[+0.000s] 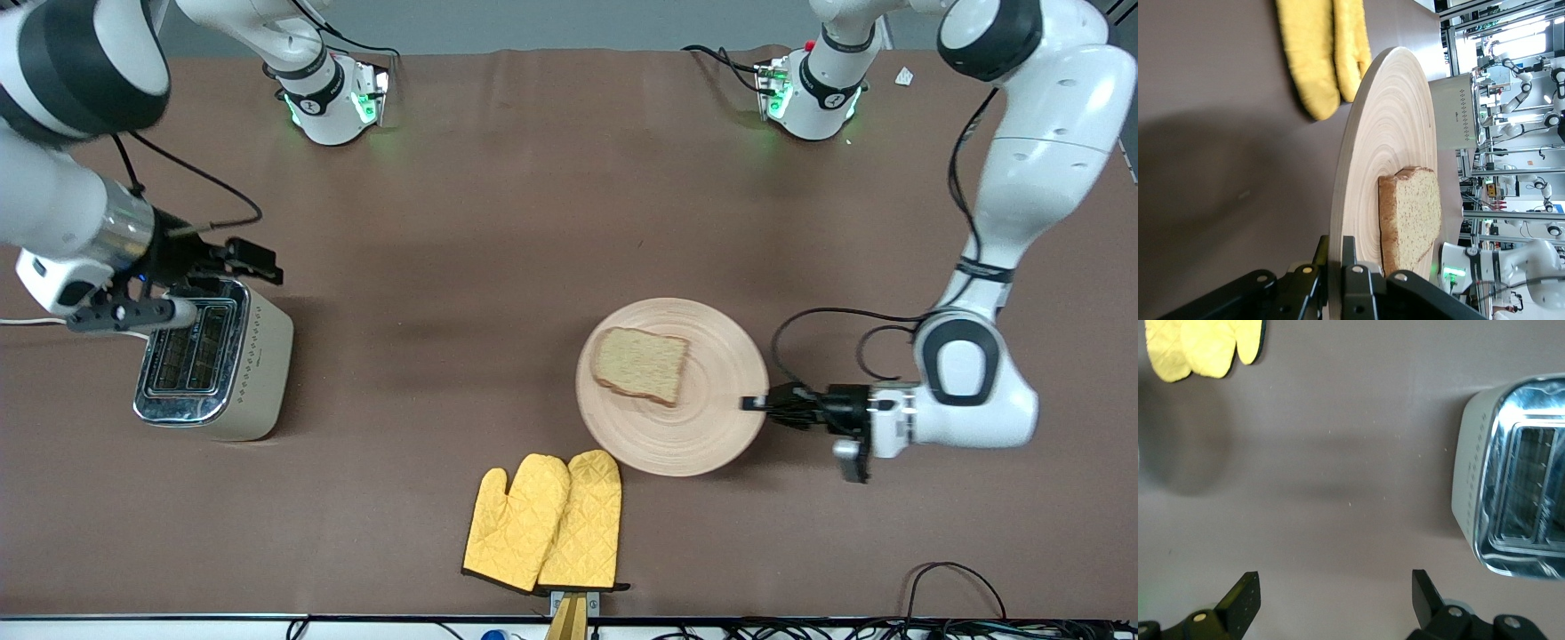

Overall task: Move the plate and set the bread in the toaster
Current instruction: 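Slide the plate toward the toaster with the left gripper while the right gripper approaches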

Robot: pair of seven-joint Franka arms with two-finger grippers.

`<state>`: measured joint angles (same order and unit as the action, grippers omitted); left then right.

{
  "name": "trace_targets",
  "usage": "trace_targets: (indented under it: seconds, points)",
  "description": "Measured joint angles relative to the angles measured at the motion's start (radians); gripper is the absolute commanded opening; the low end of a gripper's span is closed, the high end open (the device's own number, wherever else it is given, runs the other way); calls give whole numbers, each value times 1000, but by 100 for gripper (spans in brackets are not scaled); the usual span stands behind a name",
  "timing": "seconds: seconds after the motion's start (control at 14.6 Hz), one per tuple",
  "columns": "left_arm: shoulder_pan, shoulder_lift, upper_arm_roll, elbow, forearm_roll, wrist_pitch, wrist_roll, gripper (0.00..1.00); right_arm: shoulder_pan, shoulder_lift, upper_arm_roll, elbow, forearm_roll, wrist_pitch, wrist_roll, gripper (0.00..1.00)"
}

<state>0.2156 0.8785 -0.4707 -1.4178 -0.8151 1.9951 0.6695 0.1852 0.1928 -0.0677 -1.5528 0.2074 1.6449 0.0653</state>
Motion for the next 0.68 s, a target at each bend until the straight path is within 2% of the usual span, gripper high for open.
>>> trace_targets:
  seconds: [0.34,0.55,0.68]
  points:
    - [-170,5,1,-91,-175,220,0,1,17,137,1,-4,54,144,7,100]
    - [-244,15,1,-116,-317,281,21,1,55,208,3,-4,59,213,59,100]
    - [-285,19,2,-136,-367,349,39,1,93,254,4,-4,60,236,124,100]
